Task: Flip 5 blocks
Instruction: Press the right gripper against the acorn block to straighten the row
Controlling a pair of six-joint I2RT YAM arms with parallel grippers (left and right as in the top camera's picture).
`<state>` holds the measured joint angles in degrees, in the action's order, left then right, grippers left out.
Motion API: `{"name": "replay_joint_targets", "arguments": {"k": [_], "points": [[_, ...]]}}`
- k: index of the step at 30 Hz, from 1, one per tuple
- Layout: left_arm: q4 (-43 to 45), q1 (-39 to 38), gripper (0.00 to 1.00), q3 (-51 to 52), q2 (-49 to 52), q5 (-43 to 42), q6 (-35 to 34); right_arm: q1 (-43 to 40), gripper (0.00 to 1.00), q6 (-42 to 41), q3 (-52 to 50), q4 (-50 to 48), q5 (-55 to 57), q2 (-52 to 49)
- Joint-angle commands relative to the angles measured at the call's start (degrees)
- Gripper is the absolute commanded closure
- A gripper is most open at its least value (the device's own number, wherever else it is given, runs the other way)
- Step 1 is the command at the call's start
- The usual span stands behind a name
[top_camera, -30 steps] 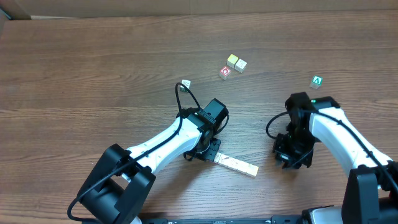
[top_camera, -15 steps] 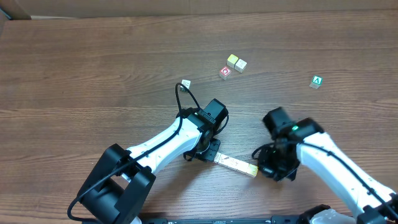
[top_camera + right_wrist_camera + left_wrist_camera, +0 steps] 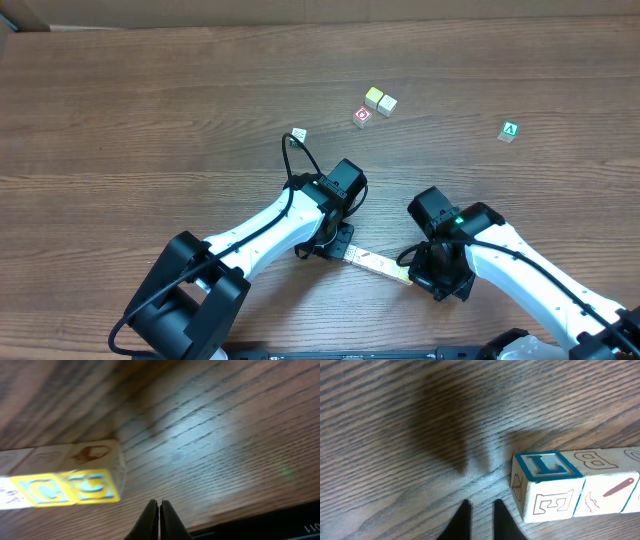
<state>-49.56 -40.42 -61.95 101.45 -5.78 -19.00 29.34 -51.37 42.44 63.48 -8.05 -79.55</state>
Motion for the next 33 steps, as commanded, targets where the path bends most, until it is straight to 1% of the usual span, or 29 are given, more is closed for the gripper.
{"name": "replay_joint_targets", "arguments": {"k": [1, 2, 5, 7, 9, 10, 11, 12, 13, 14, 25, 33], "points": [[0.02, -0.02, 0.83, 0.50, -1.38, 0.20, 0.17, 0.28, 0.94, -0.76, -2.12, -1.31, 0.42, 0.79], [-0.20, 0.00, 0.80, 0.50, -1.38, 0.22, 0.17, 0.28, 0.94, -0.74, -2.51, -1.95, -0.28, 0.79], [-0.55, 0.00, 0.80, 0.52, -1.38, 0.24, 0.20, 0.28, 0.95, -0.70, -3.50, -4.11, -1.46, 0.79], [-0.66, 0.00, 0.76, 0.50, -1.38, 0.22, 0.20, 0.28, 0.95, -0.02, -3.89, -5.57, -1.49, 0.79], [-0.79, 0.00, 0.76, 0.50, -1.38, 0.24, 0.81, 0.28, 0.95, 0.83, -3.91, -6.64, -1.46, 0.79], [-0.79, 0.00, 0.76, 0.50, -1.38, 0.24, 1.09, 0.28, 0.95, 0.85, -3.91, -6.88, -1.44, 0.79], [-0.90, 0.00, 0.80, 0.50, -1.38, 0.26, 1.29, 0.28, 0.95, 0.92, -3.91, -7.23, -1.44, 0.76], [-0.98, -0.02, 0.84, 0.50, -1.38, 0.26, 1.27, 0.28, 0.94, 1.51, -3.91, -7.76, -1.44, 0.76], [-1.01, 0.00, 0.92, 0.50, -1.38, 0.22, 1.27, 0.28, 0.94, 1.90, -3.91, -8.33, -1.44, 0.76], [-1.07, -0.02, 0.96, 0.50, -1.38, 0.24, 1.27, 0.28, 0.94, 1.90, -3.91, -8.83, -1.42, 0.76], [-1.18, -0.02, 0.96, 0.50, -1.38, 0.31, 2.40, 0.28, 0.94, 1.90, -3.91, -11.61, -0.96, -1.20], [-0.96, -0.02, 0.96, 0.50, -1.38, 0.42, 7.10, 0.28, 0.94, 1.92, -3.91, -12.04, -0.94, -1.27]]}}
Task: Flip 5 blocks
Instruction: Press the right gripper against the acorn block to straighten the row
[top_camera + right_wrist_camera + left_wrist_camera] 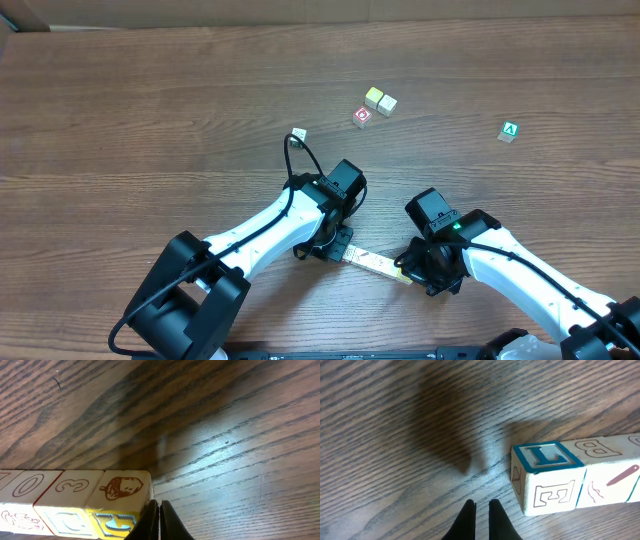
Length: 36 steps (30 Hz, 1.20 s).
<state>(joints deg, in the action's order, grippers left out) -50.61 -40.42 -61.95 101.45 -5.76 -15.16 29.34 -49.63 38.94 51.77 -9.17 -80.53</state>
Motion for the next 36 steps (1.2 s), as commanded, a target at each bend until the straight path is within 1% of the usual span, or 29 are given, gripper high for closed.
{"name": "replay_joint_targets", "arguments": {"k": [1, 9, 36], "points": [[0.13, -0.02, 0.96, 0.50, -1.38, 0.44, 3.39, 0.28, 0.94, 0.15, -0.42, -0.28, 0.37, -0.28], [0.72, 0.00, 0.96, 0.52, -1.38, 2.80, 3.32, 0.28, 0.94, 0.15, -0.42, -0.31, 0.59, -0.28], [3.08, 0.00, 0.96, 0.52, -0.52, 3.43, 3.19, 0.28, 0.94, 0.61, -0.42, -0.96, 0.50, -0.46]]}}
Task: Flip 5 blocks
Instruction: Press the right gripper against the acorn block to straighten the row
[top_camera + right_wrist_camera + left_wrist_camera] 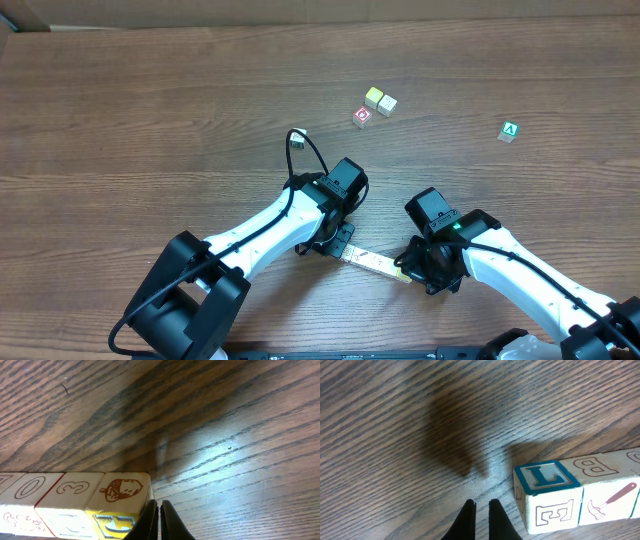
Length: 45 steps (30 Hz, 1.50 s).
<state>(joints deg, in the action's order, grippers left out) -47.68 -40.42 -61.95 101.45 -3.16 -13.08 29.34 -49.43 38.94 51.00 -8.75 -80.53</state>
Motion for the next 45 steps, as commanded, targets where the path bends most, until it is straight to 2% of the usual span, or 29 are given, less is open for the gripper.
{"name": "replay_joint_targets", "arguments": {"k": [1, 19, 45], "points": [[0.13, 0.00, 0.96, 0.52, -0.20, 0.81, 1.11, 0.28, 0.94, 0.42, -0.44, -0.20, 0.09, -0.59], [-0.31, 0.00, 0.96, 0.52, 1.01, 0.81, 1.33, 0.28, 0.94, 1.46, -0.44, -1.49, -0.33, -4.50], [-0.04, 0.02, 0.96, 0.52, 1.40, 2.19, 1.95, 2.84, 0.94, 2.89, -0.42, -2.97, -2.91, -4.52]]}}
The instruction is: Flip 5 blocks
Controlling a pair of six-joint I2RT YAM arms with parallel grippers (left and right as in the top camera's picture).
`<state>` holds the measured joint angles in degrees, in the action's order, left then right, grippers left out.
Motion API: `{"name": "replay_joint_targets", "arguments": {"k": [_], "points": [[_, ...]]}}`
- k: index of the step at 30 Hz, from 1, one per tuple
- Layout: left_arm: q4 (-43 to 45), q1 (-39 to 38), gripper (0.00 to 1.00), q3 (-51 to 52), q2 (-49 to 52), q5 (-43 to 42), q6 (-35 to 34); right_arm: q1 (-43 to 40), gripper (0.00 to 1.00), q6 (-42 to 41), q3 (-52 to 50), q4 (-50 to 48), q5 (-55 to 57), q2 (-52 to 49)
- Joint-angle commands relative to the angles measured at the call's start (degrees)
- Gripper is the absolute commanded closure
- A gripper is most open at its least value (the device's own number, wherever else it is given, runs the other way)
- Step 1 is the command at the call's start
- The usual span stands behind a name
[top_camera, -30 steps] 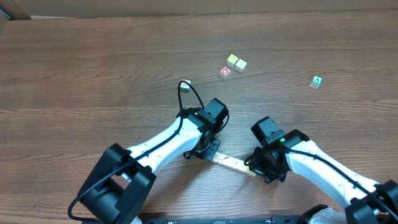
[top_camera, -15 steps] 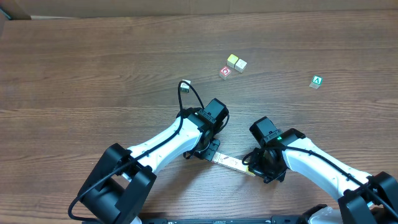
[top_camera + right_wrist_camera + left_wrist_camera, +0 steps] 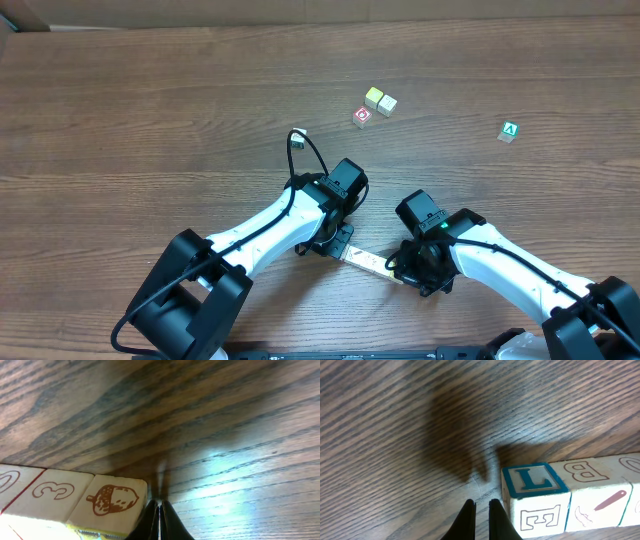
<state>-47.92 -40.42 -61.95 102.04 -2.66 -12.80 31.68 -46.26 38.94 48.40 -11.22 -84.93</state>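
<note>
A row of several lettered wooden blocks (image 3: pixel 368 261) lies on the table between my two grippers. My left gripper (image 3: pixel 338 240) stands at its left end. In the left wrist view the fingertips (image 3: pixel 481 505) are nearly together with nothing between them, right beside the blue "L" block (image 3: pixel 532 480) that ends the row. My right gripper (image 3: pixel 410 274) is at the row's right end. In the right wrist view it (image 3: pixel 159 505) is shut, its tips against the side of the acorn block (image 3: pixel 111 499), with a "3" block (image 3: pixel 52 491) beside that.
Loose blocks lie farther back: a red one (image 3: pixel 361 116), a yellow and white pair (image 3: pixel 379 100), a green "A" block (image 3: pixel 509 130) at the right, and a small white one (image 3: pixel 297 138) near the left arm's cable.
My right gripper has moved a little left and sits tighter against the acorn block. The "L" end of the row now lies closer to my left fingers.
At first my right gripper stood off the row's right end, and my left fingers were slightly apart by the "L" block. Then the right tips reached the acorn block and the left fingers closed up. Now the row sits squeezed closer between both grippers.
</note>
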Motion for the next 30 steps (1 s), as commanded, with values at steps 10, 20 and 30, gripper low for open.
{"name": "replay_joint_targets", "arguments": {"k": [10, 20, 30], "points": [[0.00, 2.25, 0.96, 0.85, 0.83, 1.07, 3.02, 0.50, 0.94, -0.39, -0.42, -0.37, -0.68, -0.13], [0.46, 2.27, 0.96, 0.85, 0.87, 1.18, 5.86, 0.50, 0.94, -0.39, -0.42, -1.42, -3.19, -0.13], [0.66, 2.25, 0.96, 0.85, 3.63, 1.14, 6.23, 0.52, 0.95, -0.44, -0.42, -1.57, -4.57, -0.13]]}}
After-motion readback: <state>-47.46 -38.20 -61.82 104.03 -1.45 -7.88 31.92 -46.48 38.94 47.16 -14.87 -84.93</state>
